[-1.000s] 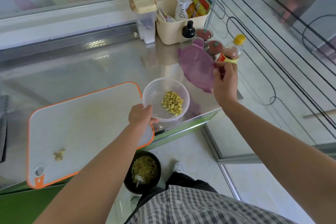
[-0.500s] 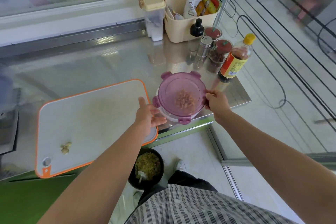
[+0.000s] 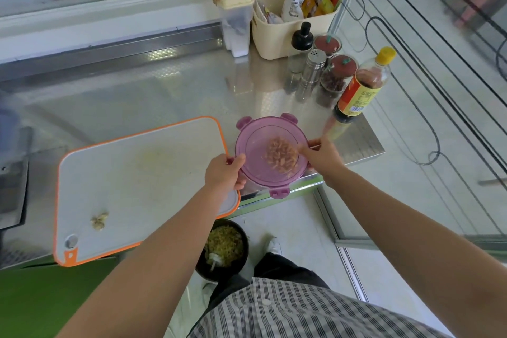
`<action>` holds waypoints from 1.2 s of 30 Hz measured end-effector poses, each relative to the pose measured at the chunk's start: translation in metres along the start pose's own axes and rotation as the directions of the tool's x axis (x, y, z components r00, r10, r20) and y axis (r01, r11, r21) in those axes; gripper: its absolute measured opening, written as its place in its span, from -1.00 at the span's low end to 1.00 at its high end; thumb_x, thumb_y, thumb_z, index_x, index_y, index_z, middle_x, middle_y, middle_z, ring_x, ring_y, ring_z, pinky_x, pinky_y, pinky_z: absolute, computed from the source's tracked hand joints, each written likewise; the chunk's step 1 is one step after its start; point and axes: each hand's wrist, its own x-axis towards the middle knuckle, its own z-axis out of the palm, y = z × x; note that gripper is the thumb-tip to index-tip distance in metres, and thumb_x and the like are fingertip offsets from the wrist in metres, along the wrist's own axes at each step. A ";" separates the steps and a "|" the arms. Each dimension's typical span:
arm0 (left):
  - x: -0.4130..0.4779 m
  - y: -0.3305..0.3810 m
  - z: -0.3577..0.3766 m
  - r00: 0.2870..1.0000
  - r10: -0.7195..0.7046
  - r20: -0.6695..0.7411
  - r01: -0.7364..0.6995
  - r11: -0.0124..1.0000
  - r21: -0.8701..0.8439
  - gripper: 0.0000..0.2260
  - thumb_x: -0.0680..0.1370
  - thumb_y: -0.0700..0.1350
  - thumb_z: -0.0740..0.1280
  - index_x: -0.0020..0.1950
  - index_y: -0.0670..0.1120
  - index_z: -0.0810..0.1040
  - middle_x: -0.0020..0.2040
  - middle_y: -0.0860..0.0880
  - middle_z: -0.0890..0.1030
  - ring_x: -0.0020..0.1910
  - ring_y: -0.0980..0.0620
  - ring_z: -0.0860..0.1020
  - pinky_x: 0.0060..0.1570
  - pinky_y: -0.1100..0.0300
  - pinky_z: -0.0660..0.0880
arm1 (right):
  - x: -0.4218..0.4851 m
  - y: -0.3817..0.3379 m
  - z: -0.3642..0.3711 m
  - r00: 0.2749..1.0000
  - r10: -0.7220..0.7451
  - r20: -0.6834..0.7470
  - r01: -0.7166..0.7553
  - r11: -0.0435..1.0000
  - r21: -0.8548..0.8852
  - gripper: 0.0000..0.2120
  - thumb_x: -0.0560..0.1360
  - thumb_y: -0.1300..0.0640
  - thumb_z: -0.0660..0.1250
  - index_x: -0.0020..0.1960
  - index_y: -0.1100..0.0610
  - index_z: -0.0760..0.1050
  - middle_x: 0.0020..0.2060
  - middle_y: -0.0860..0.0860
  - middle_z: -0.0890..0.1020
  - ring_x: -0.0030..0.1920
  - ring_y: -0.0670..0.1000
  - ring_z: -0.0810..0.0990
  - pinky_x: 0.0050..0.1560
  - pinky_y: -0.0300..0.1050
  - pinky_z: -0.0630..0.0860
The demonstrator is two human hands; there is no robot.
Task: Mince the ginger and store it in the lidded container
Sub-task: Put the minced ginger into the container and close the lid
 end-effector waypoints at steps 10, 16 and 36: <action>-0.020 0.017 0.035 0.884 0.351 0.310 -0.433 0.359 0.827 -0.10 0.34 0.54 0.11 0.53 0.22 -0.19 0.53 -0.13 -0.35 0.50 -0.22 -0.33 0.43 -0.23 -0.25 | -0.016 0.001 -0.012 0.932 0.044 0.361 -0.052 0.999 0.012 -0.76 0.56 0.10 0.30 -0.21 0.24 0.46 -0.35 0.20 0.53 -0.40 0.06 0.48 -0.28 -0.10 0.45; -0.011 0.017 0.033 0.888 0.273 0.371 -0.446 0.312 0.839 -0.03 0.26 0.58 0.13 0.53 0.19 -0.11 0.51 -0.11 -0.42 0.45 -0.22 -0.45 0.34 -0.37 -0.35 | -0.010 0.003 -0.011 0.942 0.021 0.335 -0.018 1.000 -0.014 -0.64 0.52 0.05 0.36 0.20 0.20 0.35 -0.01 0.14 0.55 -0.15 0.05 0.60 -0.23 -0.16 0.57; -0.023 0.008 0.038 0.813 0.346 0.469 -0.497 -0.009 0.868 0.29 0.15 0.62 0.15 0.52 -0.17 -0.32 0.47 -0.27 -0.44 0.41 -0.28 -0.49 0.24 -0.48 -0.38 | 0.012 -0.001 0.012 0.986 -0.063 0.157 0.047 0.994 0.103 -0.78 0.57 0.16 0.24 0.17 0.23 0.42 0.04 0.15 0.54 -0.08 0.07 0.53 0.03 0.12 0.57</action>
